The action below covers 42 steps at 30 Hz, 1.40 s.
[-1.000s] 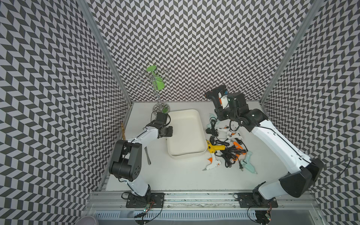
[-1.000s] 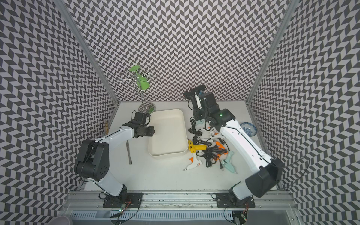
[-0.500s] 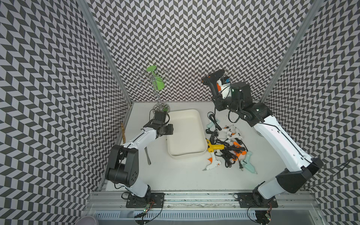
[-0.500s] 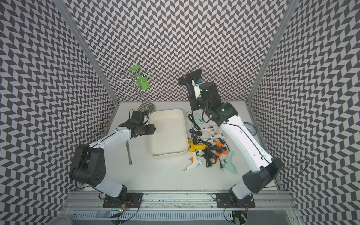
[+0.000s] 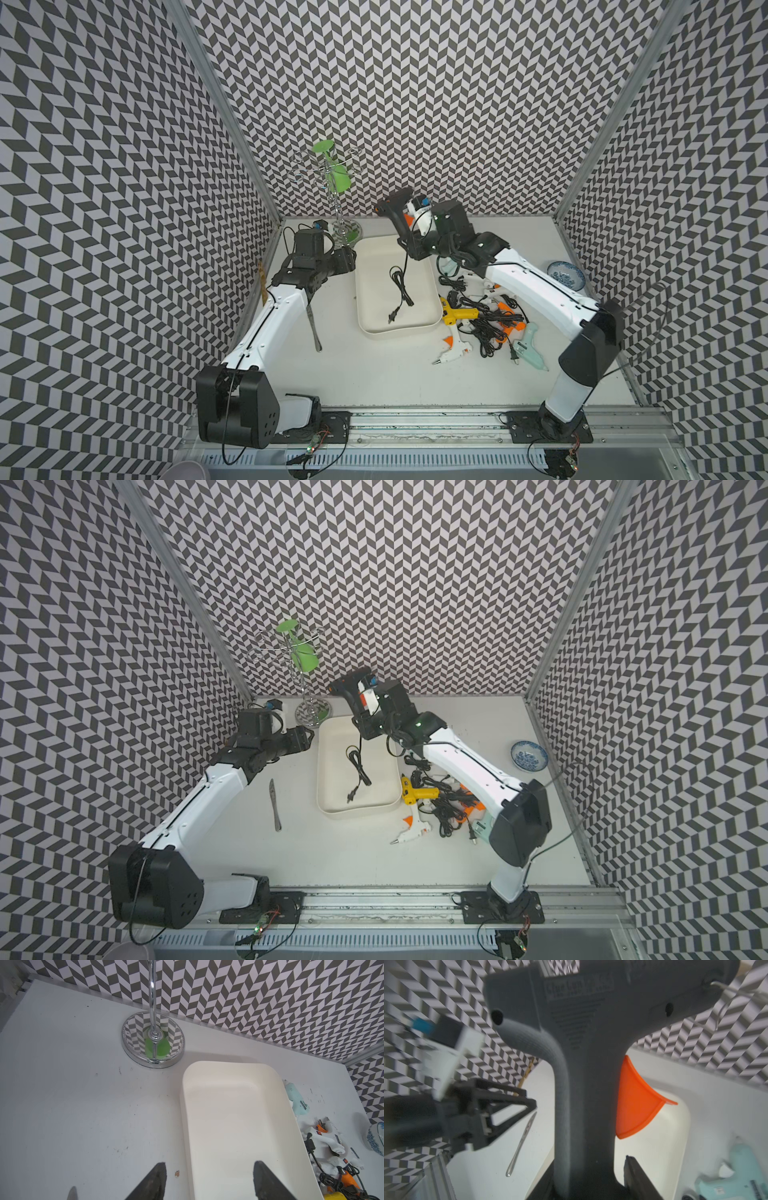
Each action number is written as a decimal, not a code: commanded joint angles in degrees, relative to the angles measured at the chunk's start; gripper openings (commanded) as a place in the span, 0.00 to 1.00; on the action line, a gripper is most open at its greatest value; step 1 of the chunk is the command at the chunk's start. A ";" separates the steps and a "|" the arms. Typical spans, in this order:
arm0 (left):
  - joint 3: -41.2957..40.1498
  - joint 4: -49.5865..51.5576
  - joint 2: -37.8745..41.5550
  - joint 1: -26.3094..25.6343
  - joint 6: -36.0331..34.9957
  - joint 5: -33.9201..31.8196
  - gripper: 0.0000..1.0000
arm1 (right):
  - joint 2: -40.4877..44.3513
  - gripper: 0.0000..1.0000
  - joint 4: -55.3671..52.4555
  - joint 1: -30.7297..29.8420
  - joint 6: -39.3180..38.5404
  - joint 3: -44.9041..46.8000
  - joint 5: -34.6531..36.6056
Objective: Put the hot melt glue gun into the storage box
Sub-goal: Place the hot melt adhesive gun in the storage box.
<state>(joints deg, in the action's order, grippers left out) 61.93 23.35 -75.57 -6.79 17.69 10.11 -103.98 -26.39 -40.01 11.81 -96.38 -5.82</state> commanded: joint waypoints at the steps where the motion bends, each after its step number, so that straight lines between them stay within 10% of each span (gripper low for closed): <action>1: 0.20 1.78 0.69 0.40 -0.12 0.43 0.71 | -4.23 0.19 7.89 -0.71 3.14 1.19 0.64; 19: -4.47 -1.18 -5.53 0.22 -0.03 4.34 0.70 | -33.21 0.20 0.77 -2.87 9.81 -17.87 5.82; 23: -4.28 -0.42 -6.96 -0.74 -0.23 3.73 0.70 | -36.06 0.34 -0.36 -3.64 8.08 -20.77 7.12; 31: -4.54 0.30 -9.06 -0.96 0.05 1.57 0.70 | -33.46 0.71 -1.43 -5.52 3.81 -18.76 8.26; 42: -5.46 -2.91 -15.07 -2.67 -0.18 6.52 0.69 | -11.09 0.81 6.08 -4.93 -5.63 -3.48 7.24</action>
<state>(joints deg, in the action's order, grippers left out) 56.90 22.13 -88.86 -8.38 17.87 13.54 -123.94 -26.17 -45.36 12.56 -102.13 2.48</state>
